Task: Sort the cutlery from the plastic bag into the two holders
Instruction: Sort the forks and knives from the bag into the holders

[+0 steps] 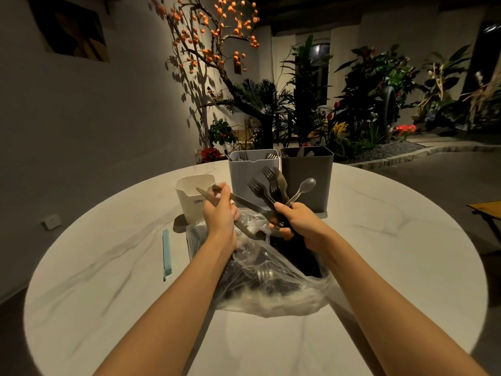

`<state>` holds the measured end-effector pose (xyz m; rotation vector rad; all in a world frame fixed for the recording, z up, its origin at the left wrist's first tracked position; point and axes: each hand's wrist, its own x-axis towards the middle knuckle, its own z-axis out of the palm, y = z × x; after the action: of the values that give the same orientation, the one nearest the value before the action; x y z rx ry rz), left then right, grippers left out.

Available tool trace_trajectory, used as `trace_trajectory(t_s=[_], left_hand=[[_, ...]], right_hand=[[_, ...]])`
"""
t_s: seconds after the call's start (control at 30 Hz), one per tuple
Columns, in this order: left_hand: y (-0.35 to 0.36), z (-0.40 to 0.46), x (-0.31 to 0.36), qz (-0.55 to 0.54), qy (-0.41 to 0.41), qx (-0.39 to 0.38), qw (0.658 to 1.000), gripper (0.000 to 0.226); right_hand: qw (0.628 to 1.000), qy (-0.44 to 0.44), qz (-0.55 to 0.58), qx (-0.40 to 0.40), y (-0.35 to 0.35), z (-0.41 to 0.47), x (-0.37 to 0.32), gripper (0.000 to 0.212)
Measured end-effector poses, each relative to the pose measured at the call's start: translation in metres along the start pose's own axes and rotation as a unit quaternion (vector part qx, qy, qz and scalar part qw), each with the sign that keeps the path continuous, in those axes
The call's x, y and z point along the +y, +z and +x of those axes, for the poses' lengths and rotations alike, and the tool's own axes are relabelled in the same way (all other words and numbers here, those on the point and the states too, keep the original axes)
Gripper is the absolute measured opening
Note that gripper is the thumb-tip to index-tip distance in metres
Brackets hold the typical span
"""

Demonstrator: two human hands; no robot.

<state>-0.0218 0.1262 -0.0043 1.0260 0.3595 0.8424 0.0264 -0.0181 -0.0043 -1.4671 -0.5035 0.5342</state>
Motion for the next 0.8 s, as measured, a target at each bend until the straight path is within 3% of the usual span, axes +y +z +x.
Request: trace_trajectory(t_s=[0.07,0.17,0.27,0.37,0.43,0.5,0.63,0.8], left_hand=[[-0.001,0.006,0.0,0.027,0.031,0.055,0.998,0.021],[-0.002,0.01,0.001,0.114,0.162,0.111,0.974,0.029],[-0.003,0.005,0.003,0.196,0.289,0.06,0.935,0.028],[-0.005,0.003,-0.006,0.307,0.292,-0.083,0.902,0.035],[-0.007,0.001,-0.01,0.404,0.298,-0.132,0.855,0.038],[-0.007,-0.005,-0.011,0.471,0.297,-0.147,0.818,0.04],[-0.01,-0.001,-0.009,0.455,0.318,-0.181,0.812,0.048],[-0.009,-0.001,-0.006,0.508,0.319,-0.101,0.793,0.047]], right_hand=[[1.0,0.006,-0.009,0.008,-0.001,0.0,0.0,0.03],[0.999,0.018,-0.028,0.034,-0.001,-0.002,-0.002,0.026],[0.996,0.015,-0.059,0.063,0.004,-0.001,-0.002,0.022],[0.997,0.01,-0.042,0.063,0.004,0.001,-0.002,0.021],[0.998,0.01,-0.037,0.059,0.002,0.002,-0.002,0.022],[0.998,0.008,-0.029,0.052,0.003,0.001,-0.003,0.023],[0.999,0.009,-0.007,0.046,0.005,-0.003,-0.005,0.025],[0.999,0.017,-0.006,0.048,0.001,-0.002,-0.007,0.024]])
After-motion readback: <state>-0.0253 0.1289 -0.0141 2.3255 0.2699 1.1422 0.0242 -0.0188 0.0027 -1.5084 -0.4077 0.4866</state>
